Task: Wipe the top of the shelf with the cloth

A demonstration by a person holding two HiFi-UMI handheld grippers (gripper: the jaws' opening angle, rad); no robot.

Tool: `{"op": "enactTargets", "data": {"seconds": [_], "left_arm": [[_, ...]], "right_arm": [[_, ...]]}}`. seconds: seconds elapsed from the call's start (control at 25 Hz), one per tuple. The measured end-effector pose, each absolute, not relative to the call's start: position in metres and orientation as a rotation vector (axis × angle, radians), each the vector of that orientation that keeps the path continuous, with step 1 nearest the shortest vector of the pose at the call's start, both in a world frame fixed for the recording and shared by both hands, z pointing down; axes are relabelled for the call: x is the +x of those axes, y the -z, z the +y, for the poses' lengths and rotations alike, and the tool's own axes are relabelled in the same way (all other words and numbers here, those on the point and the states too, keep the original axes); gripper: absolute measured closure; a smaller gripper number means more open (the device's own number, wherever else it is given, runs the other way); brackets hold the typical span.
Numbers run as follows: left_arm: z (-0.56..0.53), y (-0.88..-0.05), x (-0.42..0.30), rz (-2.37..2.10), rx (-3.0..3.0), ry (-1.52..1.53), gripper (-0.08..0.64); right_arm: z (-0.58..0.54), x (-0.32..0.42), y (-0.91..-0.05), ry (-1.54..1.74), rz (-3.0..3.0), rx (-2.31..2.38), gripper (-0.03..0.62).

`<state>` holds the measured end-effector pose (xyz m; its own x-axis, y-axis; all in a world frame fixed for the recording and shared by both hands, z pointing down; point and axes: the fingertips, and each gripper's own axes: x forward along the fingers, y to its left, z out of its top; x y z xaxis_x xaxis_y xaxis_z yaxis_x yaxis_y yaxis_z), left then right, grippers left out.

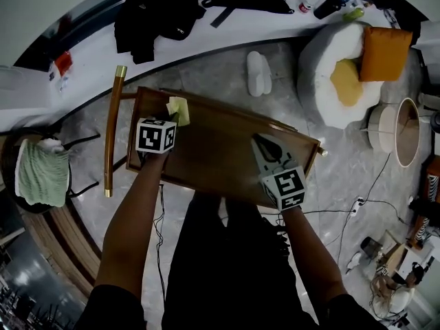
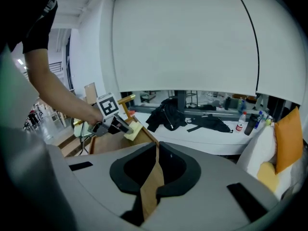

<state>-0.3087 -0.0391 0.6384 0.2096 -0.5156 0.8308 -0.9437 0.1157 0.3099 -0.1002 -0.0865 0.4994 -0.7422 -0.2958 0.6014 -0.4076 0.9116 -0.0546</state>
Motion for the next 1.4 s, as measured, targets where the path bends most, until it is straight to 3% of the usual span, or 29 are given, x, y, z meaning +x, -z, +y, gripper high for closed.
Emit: {"op": "enactTargets", "data": {"seconds": [0.44, 0.88, 1.08, 1.4], "left_arm": [[-0.027, -0.641, -0.385, -1.589, 1.344, -0.456, 0.532], [-0.02, -0.639, -0.406, -1.693, 1.217, -0.418, 0.532], [-0.034, -0.624, -0.346, -1.644, 1.295, -0.349, 0.532], [-0.074, -0.606, -0.165, -1.426, 1.506, -0.323, 0.532]], "right_arm": [[-0.086, -0.089, -0.493, -0.218, -2.441, 0.515, 0.563], [-0.094, -0.05, -0.487, -0.233, -2.444, 0.577, 0.563], [-0.106, -0.004, -0.487, -0.266, -2.433, 0.65, 0.563], [-0.121, 0.09, -0.491, -0.336, -2.397, 0.824, 0.563]]}}
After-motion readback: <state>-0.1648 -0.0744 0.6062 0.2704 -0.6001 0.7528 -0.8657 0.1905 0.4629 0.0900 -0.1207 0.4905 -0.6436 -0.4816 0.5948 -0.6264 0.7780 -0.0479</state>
